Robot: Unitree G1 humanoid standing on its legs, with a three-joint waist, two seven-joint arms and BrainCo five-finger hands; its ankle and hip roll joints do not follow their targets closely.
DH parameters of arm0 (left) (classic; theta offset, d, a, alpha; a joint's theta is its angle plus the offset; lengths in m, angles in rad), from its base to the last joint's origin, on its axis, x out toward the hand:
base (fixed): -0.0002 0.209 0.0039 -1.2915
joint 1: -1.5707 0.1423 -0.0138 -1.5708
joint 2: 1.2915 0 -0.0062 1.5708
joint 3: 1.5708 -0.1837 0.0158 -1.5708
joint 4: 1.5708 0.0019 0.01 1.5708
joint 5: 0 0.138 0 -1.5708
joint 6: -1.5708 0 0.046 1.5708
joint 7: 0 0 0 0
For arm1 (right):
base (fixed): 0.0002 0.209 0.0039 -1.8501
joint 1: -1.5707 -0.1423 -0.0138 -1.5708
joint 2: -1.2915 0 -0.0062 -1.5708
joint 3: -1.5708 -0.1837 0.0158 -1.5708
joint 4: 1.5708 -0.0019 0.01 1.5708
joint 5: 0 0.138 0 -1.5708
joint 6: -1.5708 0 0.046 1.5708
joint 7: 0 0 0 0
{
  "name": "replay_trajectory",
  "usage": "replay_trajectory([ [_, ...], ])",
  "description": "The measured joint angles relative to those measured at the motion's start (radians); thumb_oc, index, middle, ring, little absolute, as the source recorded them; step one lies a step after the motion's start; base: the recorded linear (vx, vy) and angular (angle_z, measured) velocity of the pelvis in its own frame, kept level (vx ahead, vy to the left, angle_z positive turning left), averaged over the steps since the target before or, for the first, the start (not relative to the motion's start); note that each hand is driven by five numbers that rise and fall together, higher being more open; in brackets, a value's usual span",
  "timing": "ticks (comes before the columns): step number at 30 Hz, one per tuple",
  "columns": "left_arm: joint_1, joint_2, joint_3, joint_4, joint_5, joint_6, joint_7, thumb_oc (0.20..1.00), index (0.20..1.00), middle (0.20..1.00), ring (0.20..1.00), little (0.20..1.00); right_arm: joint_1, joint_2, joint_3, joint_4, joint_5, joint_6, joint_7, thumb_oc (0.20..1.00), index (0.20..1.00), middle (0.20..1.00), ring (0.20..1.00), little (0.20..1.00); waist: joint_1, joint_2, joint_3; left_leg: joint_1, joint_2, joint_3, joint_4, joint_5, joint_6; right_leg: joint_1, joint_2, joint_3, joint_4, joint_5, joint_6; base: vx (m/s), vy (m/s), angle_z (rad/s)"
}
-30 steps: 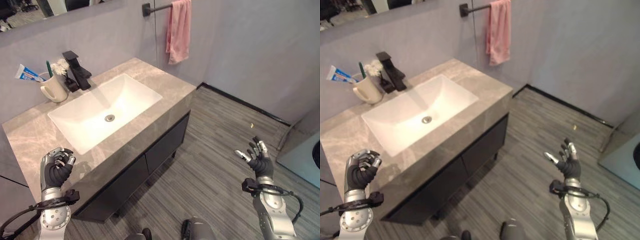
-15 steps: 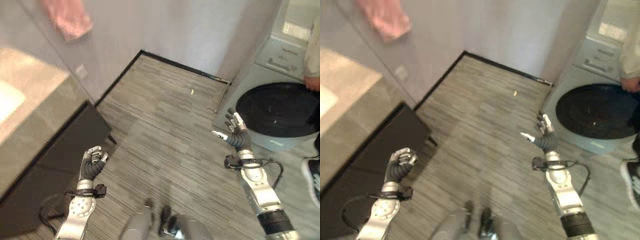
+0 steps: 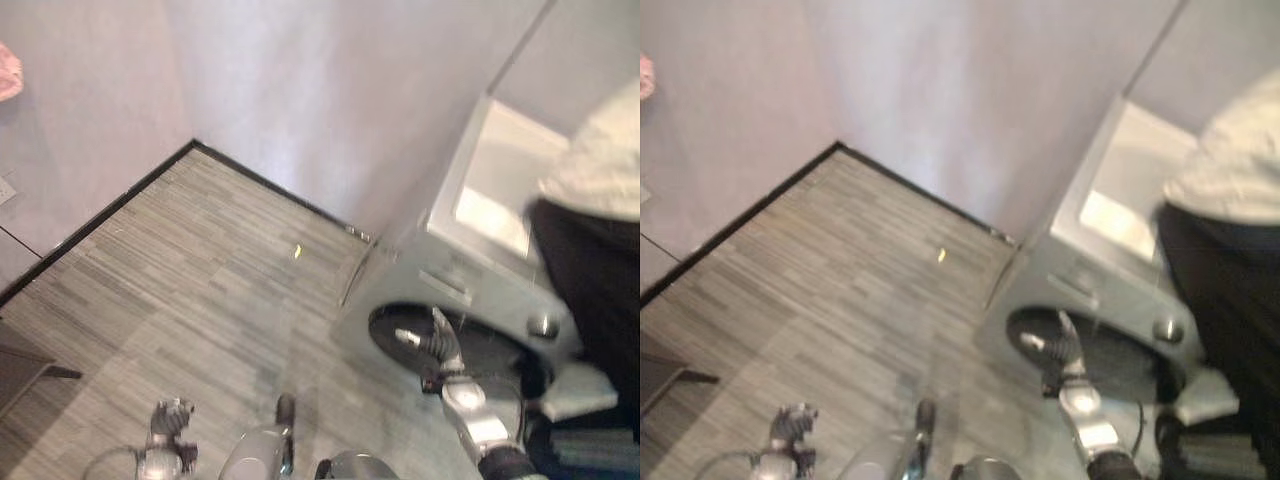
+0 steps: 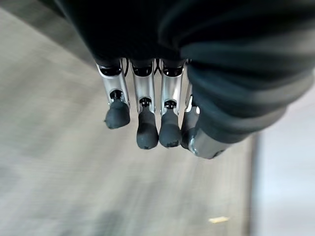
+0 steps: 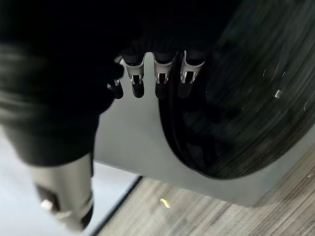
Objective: Put brush and paste in cup on sink, flatten towel.
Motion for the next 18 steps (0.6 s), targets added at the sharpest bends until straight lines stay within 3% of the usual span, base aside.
replay_trajectory([
  [1,-0.011,-0.024,0.000,0.021,0.000,0.003,0.011,0.200,0.200,0.200,0.200,0.200,0.003,-0.005,0.015,0.008,-0.002,0.002,0.007,1.000,1.000,1.000,1.000,1.000,-0.013,0.028,0.012,0.014,0.024,-0.036,-0.008,0.002,-0.003,-0.028,-0.006,0.001,-0.125,0.005,-0.023,0.30,-0.023,1.14],
  [2,-0.022,-0.050,-0.003,0.048,0.000,0.010,0.013,0.200,0.200,0.200,0.200,0.200,0.017,-0.003,0.053,0.015,-0.003,0.001,0.007,1.000,1.000,1.000,1.000,1.000,-0.020,0.063,0.033,0.028,0.045,-0.062,-0.009,-0.004,-0.007,-0.058,-0.029,0.002,-0.319,0.058,-0.058,0.22,0.001,1.14],
  [3,-0.048,-0.067,-0.011,0.100,0.001,0.015,0.015,0.200,0.200,0.200,0.200,0.200,0.019,-0.016,0.062,0.031,-0.013,0.000,0.004,1.000,1.000,1.000,1.000,1.000,-0.026,0.096,0.040,0.040,0.062,-0.123,-0.019,-0.028,-0.024,-0.066,-0.020,0.024,-0.454,0.110,-0.066,0.26,-0.020,1.14],
  [4,-0.067,-0.072,-0.031,0.151,0.001,0.027,0.016,0.200,0.200,0.200,0.200,0.200,0.016,-0.026,0.088,0.049,-0.023,0.001,0.007,1.000,1.000,1.000,1.000,1.000,-0.041,0.122,0.045,0.048,0.069,-0.143,-0.028,-0.039,-0.065,-0.037,-0.022,0.042,-0.622,0.157,-0.055,0.04,-0.022,0.90],
  [5,-0.044,-0.068,-0.031,0.158,0.001,0.035,0.016,0.200,0.200,0.200,0.200,0.200,0.031,-0.015,0.109,0.045,-0.043,-0.001,0.007,1.000,1.000,1.000,1.000,1.000,-0.033,0.108,0.046,0.072,0.056,-0.149,-0.050,-0.040,-0.107,-0.044,-0.045,0.040,-0.671,0.241,-0.067,0.05,-0.046,0.68],
  [6,0.002,-0.059,-0.028,0.148,0.005,0.020,0.023,0.200,0.200,0.200,0.200,0.200,0.053,0.015,0.132,0.046,-0.050,-0.002,0.007,1.000,1.000,1.000,1.000,1.000,-0.024,0.070,0.045,0.125,0.034,-0.132,-0.081,-0.045,-0.143,-0.048,-0.074,0.013,-0.636,0.404,-0.109,0.04,-0.039,0.13],
  [7,0.042,-0.045,-0.028,0.151,0.020,0.026,0.031,0.200,0.200,0.200,0.200,0.200,0.086,0.043,0.146,0.055,-0.069,-0.010,0.008,1.000,1.000,1.000,1.000,1.000,-0.006,0.040,0.030,0.149,0.008,-0.125,-0.081,-0.069,-0.167,-0.039,-0.083,0.017,-0.621,0.432,-0.202,0.07,-0.043,-0.31],
  [10,0.083,-0.116,-0.039,0.188,0.036,0.034,0.036,0.200,0.200,0.200,0.200,0.200,0.085,0.056,0.169,0.056,-0.120,-0.036,0.008,1.000,1.000,1.000,1.000,1.000,-0.012,0.079,0.007,0.106,0.049,-0.125,-0.046,-0.109,-0.179,0.003,-0.034,0.018,-0.758,0.470,-0.189,0.05,-0.010,-0.13],
  [13,0.064,-0.131,-0.050,0.179,0.041,0.033,0.035,0.200,0.200,0.200,0.200,0.200,0.063,0.064,0.180,0.064,-0.121,-0.036,0.008,1.000,1.000,1.000,1.000,1.000,-0.015,0.071,0.008,0.087,0.056,-0.127,-0.038,-0.103,-0.187,0.014,-0.025,0.014,-0.818,0.476,-0.159,0.00,-0.002,0.02],
  [14,0.054,-0.131,-0.059,0.177,0.041,0.034,0.036,0.200,0.200,0.200,0.200,0.200,0.041,0.064,0.179,0.082,-0.120,-0.035,0.008,1.000,1.000,1.000,1.000,1.000,-0.017,0.078,0.005,0.077,0.064,-0.124,-0.038,-0.093,-0.181,0.012,-0.020,0.008,-0.836,0.430,-0.110,0.02,-0.008,-0.11],
  [15,0.052,-0.134,-0.069,0.173,0.042,0.033,0.036,0.200,0.200,0.200,0.200,0.200,0.018,0.061,0.177,0.096,-0.120,-0.033,0.008,1.000,1.000,1.000,1.000,1.000,-0.012,0.102,0.000,0.065,0.105,-0.120,-0.050,-0.086,-0.183,0.001,-0.001,-0.024,-0.810,0.408,-0.099,0.03,-0.008,-0.19],
  [16,0.051,-0.130,-0.073,0.152,0.047,0.032,0.036,0.200,0.200,0.200,0.200,0.200,0.003,0.062,0.171,0.104,-0.120,-0.023,0.007,1.000,1.000,1.000,1.000,1.000,-0.011,0.119,-0.003,0.058,0.134,-0.110,-0.066,-0.079,-0.182,-0.029,0.011,-0.051,-0.708,0.392,-0.124,0.03,0.001,-0.10],
  [17,0.051,-0.122,-0.075,0.137,0.057,0.032,0.037,0.200,0.200,0.200,0.200,0.200,0.002,0.063,0.165,0.104,-0.120,-0.022,0.007,1.000,1.000,1.000,1.000,1.000,-0.012,0.123,-0.001,0.061,0.141,-0.114,-0.072,-0.073,-0.189,-0.029,0.013,-0.067,-0.626,0.368,-0.134,0.03,0.008,0.10],
  [18,0.053,-0.109,-0.082,0.135,0.064,0.033,0.035,0.200,0.200,0.200,0.200,0.200,0.011,0.065,0.164,0.107,-0.120,-0.023,0.007,1.000,1.000,1.000,1.000,1.000,-0.016,0.105,-0.009,0.056,0.121,-0.127,-0.073,-0.070,-0.194,-0.006,-0.001,-0.060,-0.616,0.347,-0.122,0.03,0.010,0.22],
])
